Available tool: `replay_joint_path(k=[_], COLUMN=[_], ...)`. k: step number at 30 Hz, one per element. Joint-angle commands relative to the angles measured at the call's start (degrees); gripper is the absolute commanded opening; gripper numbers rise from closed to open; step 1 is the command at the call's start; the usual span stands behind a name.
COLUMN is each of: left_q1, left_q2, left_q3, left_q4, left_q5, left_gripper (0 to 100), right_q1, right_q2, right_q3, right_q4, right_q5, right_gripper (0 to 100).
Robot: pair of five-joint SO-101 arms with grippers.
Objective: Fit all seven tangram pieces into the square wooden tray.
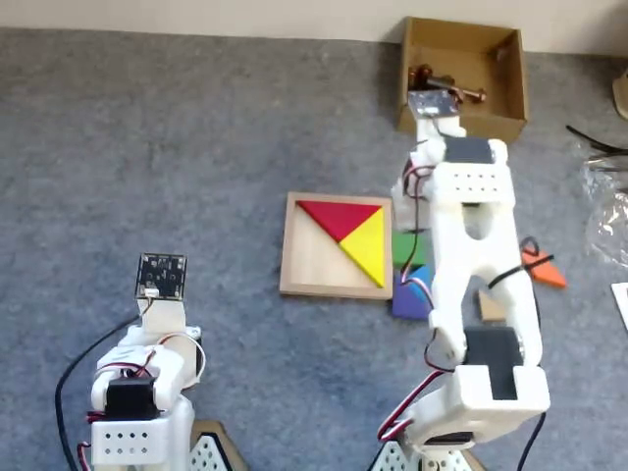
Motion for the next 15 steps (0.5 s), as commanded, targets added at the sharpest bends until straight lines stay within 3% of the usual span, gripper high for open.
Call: replay_joint_path(k=[1, 3, 15], left_q1=[-0.7, -0.7, -0.7], left_q2=[-0.3, -0.3, -0.3], left_q3=[1.3, 1.3, 1.3], left_q4=[0.4, 0.4, 0.4], left_q5=[-0.3, -0.3, -0.3], left_gripper=[1, 1, 1], right_q1=[3.6, 5.5, 14.9], right_q2=[-3.7, -3.7, -3.3], right_q3=[-3.6, -3.4, -3.0], right_q4=[2.8, 3.4, 4.4], right_q5=[1.1, 1.3, 19.0], right_gripper=[0.4, 0.4, 0.4])
